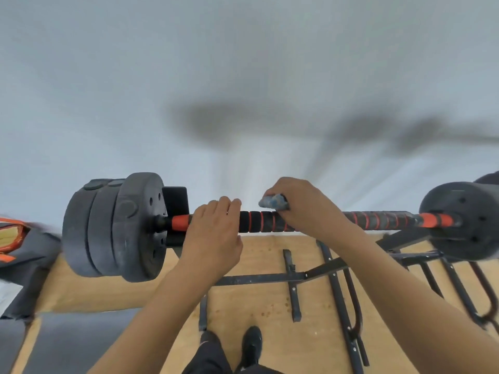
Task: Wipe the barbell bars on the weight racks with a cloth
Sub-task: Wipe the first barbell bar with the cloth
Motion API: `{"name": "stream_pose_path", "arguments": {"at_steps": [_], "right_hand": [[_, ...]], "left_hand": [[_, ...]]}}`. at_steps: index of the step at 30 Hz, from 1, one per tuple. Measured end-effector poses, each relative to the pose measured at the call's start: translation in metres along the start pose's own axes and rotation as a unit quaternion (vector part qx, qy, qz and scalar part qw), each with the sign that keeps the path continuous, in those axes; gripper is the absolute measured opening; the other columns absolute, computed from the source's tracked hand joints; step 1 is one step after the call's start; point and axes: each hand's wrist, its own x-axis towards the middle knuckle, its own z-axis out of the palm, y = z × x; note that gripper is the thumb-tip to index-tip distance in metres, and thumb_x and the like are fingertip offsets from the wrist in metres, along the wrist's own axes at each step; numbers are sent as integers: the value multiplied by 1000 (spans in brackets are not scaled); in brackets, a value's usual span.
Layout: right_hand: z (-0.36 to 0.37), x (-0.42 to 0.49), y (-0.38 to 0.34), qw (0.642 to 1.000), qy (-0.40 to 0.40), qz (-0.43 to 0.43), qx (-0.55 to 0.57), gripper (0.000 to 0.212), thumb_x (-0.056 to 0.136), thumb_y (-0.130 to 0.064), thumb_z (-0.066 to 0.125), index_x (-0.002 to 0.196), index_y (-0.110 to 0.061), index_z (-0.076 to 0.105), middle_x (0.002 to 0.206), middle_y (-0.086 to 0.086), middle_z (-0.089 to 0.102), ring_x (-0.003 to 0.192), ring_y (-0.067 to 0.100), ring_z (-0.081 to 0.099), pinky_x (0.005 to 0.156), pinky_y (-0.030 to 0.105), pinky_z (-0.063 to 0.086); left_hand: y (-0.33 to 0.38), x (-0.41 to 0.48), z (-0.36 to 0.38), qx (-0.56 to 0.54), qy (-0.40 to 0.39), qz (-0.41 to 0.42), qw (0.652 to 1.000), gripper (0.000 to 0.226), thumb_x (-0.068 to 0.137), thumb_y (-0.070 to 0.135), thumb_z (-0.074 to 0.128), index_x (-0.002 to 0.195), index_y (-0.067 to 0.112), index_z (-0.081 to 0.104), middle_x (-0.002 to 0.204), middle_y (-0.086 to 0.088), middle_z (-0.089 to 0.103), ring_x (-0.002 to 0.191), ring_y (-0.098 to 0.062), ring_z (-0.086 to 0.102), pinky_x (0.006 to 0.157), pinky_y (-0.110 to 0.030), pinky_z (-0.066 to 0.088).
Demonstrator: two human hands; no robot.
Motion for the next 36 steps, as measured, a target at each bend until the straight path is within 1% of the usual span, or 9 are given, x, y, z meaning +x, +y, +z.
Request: {"name": "stream_pose_path", "arguments": {"at_steps": [2, 4, 9, 14, 22, 27, 31, 34, 36], "right_hand": [[4, 6, -5, 998, -58, -9, -11, 22, 83, 0, 50, 91, -5, 70, 89, 14, 69, 85, 32, 66, 75, 46, 55], [5, 10, -6, 996, -86, -2, 0, 20, 83, 0, 52, 91, -3, 70, 86, 16, 70, 83, 34, 67, 74, 46, 54], [22, 0, -3, 999, -2, 8, 48, 25, 82, -2, 56, 88, -19, 72, 85, -2, 59, 83, 15, 55, 70, 38, 51], [26, -7, 0, 998, 21, -24, 45, 30, 85, 3, 59, 100, -19, 72, 95, -7, 52, 91, 12, 46, 69, 25, 39], [23, -19, -3, 998, 23, -56, 31, 36, 87, -3, 68, 121, -14, 68, 114, -1, 55, 106, 14, 47, 78, 32, 50], [27, -35, -6, 996, 44, -73, 8, 39, 84, -2, 71, 121, -15, 68, 112, -1, 56, 104, 16, 49, 70, 35, 53], [28, -50, -6, 996, 19, -88, 23, 42, 81, 1, 72, 118, -21, 72, 107, -4, 57, 102, 16, 51, 72, 33, 51], [16, -50, -2, 993, 66, -48, 80, 37, 86, 3, 67, 114, -21, 74, 103, -7, 59, 96, 9, 52, 79, 26, 50], [5, -34, 3, 991, 104, -23, 84, 29, 85, 6, 61, 99, -15, 75, 91, -1, 62, 85, 11, 54, 74, 27, 51]], "left_hand": [[1, 6, 10, 50, -11, -12, 999, 32, 80, 28, 75, 100, 20, 51, 86, 4, 50, 76, -20, 48, 75, -35, 42], [2, 11, 14, 69, -2, -28, 997, 37, 75, 22, 77, 83, 21, 40, 70, 3, 38, 64, -20, 36, 64, -35, 31], [3, 14, 17, 116, -1, -34, 993, 46, 65, 8, 79, 69, 22, 35, 54, 5, 32, 52, -19, 30, 57, -32, 25], [10, 27, 6, 124, -101, -68, 985, 18, 86, 20, 63, 85, 25, 45, 64, 6, 35, 66, -21, 48, 65, -32, 32], [9, 54, -20, 50, -252, -106, 961, 13, 85, 21, 63, 86, 20, 50, 79, 3, 53, 74, -22, 57, 66, -32, 42], [1, 70, -23, -5, -355, -96, 930, 15, 84, 19, 68, 83, 17, 53, 77, 2, 58, 66, -17, 54, 60, -30, 42], [-5, 64, -19, -27, -320, -75, 944, 33, 80, 41, 82, 98, 21, 62, 83, 6, 63, 76, -17, 62, 69, -32, 48], [-3, 46, -14, -10, -187, -51, 981, 45, 76, 52, 83, 101, 26, 56, 88, 9, 61, 82, -17, 62, 71, -32, 46], [2, 32, -5, 29, -104, -23, 994, 41, 86, 53, 75, 103, 26, 51, 92, 8, 60, 81, -18, 60, 72, -33, 45]]}}
